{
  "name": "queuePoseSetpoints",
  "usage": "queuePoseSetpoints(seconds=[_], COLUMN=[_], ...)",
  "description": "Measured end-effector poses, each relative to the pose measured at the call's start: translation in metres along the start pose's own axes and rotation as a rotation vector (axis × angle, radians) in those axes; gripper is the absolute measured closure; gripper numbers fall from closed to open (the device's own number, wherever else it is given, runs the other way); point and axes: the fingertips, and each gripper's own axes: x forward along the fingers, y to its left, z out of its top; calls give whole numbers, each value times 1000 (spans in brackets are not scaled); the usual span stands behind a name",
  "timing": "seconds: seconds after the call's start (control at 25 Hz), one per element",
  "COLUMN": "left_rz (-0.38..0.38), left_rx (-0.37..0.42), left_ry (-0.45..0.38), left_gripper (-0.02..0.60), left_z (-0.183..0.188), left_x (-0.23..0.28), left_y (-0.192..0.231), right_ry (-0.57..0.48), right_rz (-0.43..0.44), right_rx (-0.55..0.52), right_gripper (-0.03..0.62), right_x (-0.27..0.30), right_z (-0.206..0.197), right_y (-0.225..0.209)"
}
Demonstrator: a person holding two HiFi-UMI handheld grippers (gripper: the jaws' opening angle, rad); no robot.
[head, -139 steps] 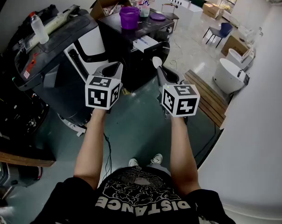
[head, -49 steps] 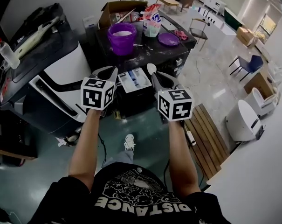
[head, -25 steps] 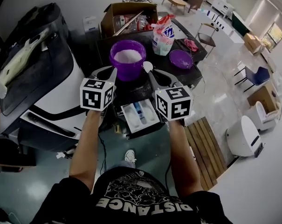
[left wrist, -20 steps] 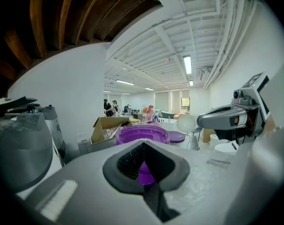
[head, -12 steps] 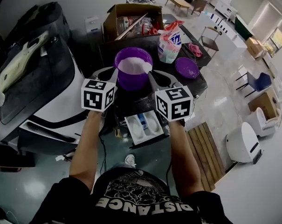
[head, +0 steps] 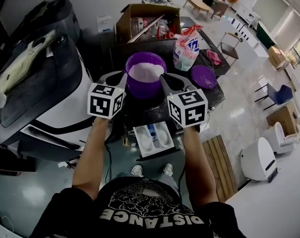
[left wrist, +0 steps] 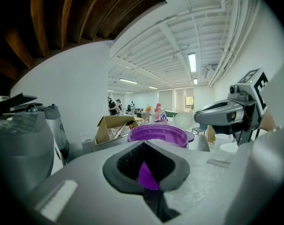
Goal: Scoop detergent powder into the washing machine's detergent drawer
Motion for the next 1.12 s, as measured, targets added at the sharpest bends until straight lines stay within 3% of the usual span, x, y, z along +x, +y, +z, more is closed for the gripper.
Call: queuePoseSetpoints(seconds=[0.6,1.12], left_rz=[233,361], left_rx=[-60,-69], left_ry=[27,49], left_gripper=[581,581], left_z=[-2,-5], left_x=[8,3], left_y=[4,1], right_ry=[22,100], right_rz=[275,502], right_rx=[-120,-344], right_gripper=[556,556], right_x=[37,76], right_z=[-5,-2], right_y=[-21,-5])
